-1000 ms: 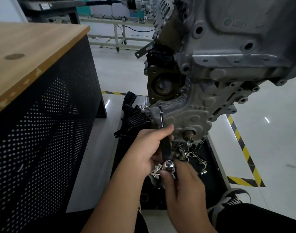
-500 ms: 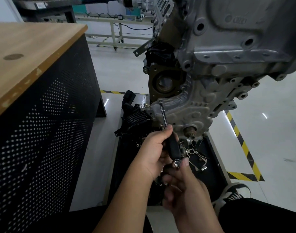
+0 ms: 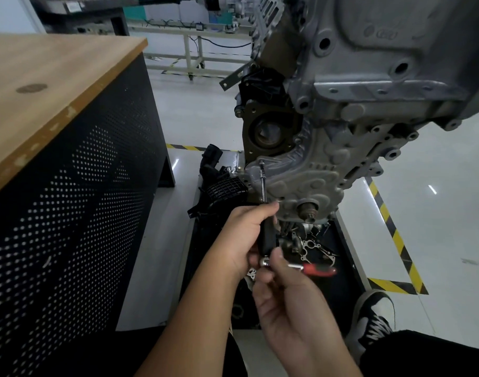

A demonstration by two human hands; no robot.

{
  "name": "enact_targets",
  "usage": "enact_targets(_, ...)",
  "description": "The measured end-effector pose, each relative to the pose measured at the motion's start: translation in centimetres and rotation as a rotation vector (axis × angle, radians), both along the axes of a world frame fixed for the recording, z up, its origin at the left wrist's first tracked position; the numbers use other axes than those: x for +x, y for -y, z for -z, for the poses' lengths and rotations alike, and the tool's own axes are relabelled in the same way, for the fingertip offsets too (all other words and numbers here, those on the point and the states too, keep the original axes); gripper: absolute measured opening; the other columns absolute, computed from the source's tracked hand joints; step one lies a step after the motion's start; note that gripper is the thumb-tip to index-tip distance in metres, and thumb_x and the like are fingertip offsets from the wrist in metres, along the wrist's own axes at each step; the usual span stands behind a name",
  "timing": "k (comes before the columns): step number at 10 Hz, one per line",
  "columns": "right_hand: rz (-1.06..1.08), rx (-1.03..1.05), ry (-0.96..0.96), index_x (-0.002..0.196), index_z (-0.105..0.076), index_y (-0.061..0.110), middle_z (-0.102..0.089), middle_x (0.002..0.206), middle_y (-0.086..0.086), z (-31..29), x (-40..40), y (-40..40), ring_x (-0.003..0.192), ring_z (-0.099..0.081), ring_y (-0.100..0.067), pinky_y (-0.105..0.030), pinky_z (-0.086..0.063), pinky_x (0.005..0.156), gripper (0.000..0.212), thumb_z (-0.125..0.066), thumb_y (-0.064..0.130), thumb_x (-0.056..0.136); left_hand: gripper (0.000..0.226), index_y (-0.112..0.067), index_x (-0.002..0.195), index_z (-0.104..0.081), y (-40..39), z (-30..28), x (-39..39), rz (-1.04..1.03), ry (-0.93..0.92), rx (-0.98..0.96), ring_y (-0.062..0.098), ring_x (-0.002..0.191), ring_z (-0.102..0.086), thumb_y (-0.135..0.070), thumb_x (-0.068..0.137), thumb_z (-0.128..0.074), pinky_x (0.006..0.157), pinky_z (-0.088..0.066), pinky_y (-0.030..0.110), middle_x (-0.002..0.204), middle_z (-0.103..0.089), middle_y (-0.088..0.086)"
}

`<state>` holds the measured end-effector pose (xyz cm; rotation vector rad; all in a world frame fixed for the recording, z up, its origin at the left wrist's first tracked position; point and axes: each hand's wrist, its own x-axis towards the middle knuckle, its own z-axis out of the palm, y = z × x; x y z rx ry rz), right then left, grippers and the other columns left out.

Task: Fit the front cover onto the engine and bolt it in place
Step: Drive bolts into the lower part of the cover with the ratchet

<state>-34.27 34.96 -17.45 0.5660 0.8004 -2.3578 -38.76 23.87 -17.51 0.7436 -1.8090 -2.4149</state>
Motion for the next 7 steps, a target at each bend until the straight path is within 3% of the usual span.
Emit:
enact_targets(1, 0.034, 0.785, -0.528, 0.094, -0.064, 0.015, -0.072, 0.070, 0.000, 1.7, 0.2, -0.3, 0.056, -0.067, -0.010, -0.022, -0.053, 0.054, 0.013, -0.076, 0.012, 0.091, 0.031, -0.013, 0.065, -0.067, -0.7, 0.3, -0.5, -0.029, -0.046, -0.037, 0.019, 0.062, -0.062, -0.028, 0.092, -0.072, 0.063, -0.049, 0.025, 0.066, -0.063, 0.007)
enact_targets(2, 0.024, 0.848, -0.590, 0.096, -0.062, 0.015, -0.070, 0.065, -0.002, 0.9, 0.3, -0.3, 0.049, -0.063, -0.011, -0.023, -0.050, 0.050, 0.013, -0.074, 0.019, 0.092, 0.030, -0.014, 0.068, -0.071, -0.6, 0.3, -0.6, -0.020, -0.060, -0.038, 0.024, 0.067, -0.064, -0.035, 0.088, -0.074, 0.066, -0.047, 0.033, 0.072, -0.067, 0.011)
enact_targets(3, 0.019, -0.358, 0.122, 0.095, -0.062, -0.008, -0.062, 0.072, -0.021, -0.8, -0.2, -1.1, 0.037, -0.049, -0.010, -0.018, -0.040, 0.032, 0.019, -0.072, 0.007, 0.089, 0.037, -0.018, 0.063, -0.069, -0.4, 0.3, -1.0, 0.061, 0.015, 0.018, 0.014, 0.046, -0.052, -0.052, 0.077, -0.074, 0.046, -0.033, 0.025, 0.058, -0.057, 0.000)
enact_targets(4, -0.032, -0.594, 0.311, 0.107, -0.063, -0.012, -0.063, 0.081, -0.028, -1.1, 0.2, -0.7, 0.037, -0.051, -0.010, -0.017, -0.041, 0.030, 0.029, -0.076, 0.003, 0.084, 0.038, -0.019, 0.056, -0.063, 0.5, 0.1, -0.7, 0.084, -0.004, 0.079, 0.013, 0.043, -0.046, -0.052, 0.075, -0.071, 0.047, -0.032, 0.025, 0.054, -0.051, -0.003)
enact_targets(5, -0.079, 0.406, -0.245, 0.099, -0.065, -0.003, -0.070, 0.069, -0.016, -0.1, 0.6, -0.1, 0.042, -0.058, -0.015, -0.022, -0.045, 0.038, 0.016, -0.074, 0.007, 0.090, 0.042, -0.021, 0.056, -0.059, 0.0, 1.0, -1.4, 0.051, 0.021, -0.107, 0.008, 0.047, -0.051, -0.043, 0.091, -0.063, 0.048, -0.039, 0.018, 0.054, -0.054, -0.009)
enact_targets(6, -0.146, 1.069, -0.721, 0.096, -0.064, 0.015, -0.071, 0.062, -0.001, 0.3, 0.6, 0.2, 0.048, -0.066, -0.012, -0.018, -0.049, 0.048, 0.016, -0.079, 0.017, 0.089, 0.043, -0.028, 0.060, -0.051, -2.0, 1.6, -1.1, 0.071, 0.007, -0.147, -0.005, 0.058, -0.045, -0.042, 0.101, -0.051, 0.063, -0.023, 0.007, 0.068, -0.050, -0.021)
enact_targets(7, -0.090, 0.160, -0.066, 0.097, -0.063, -0.006, -0.064, 0.067, -0.021, -0.5, -0.5, -0.8, 0.037, -0.054, -0.017, -0.024, -0.045, 0.034, 0.017, -0.076, -0.004, 0.085, 0.043, -0.020, 0.053, -0.061, -0.2, 1.0, -2.0, 0.002, -0.008, -0.107, 0.010, 0.044, -0.050, -0.042, 0.088, -0.069, 0.046, -0.035, 0.016, 0.052, -0.054, -0.006)
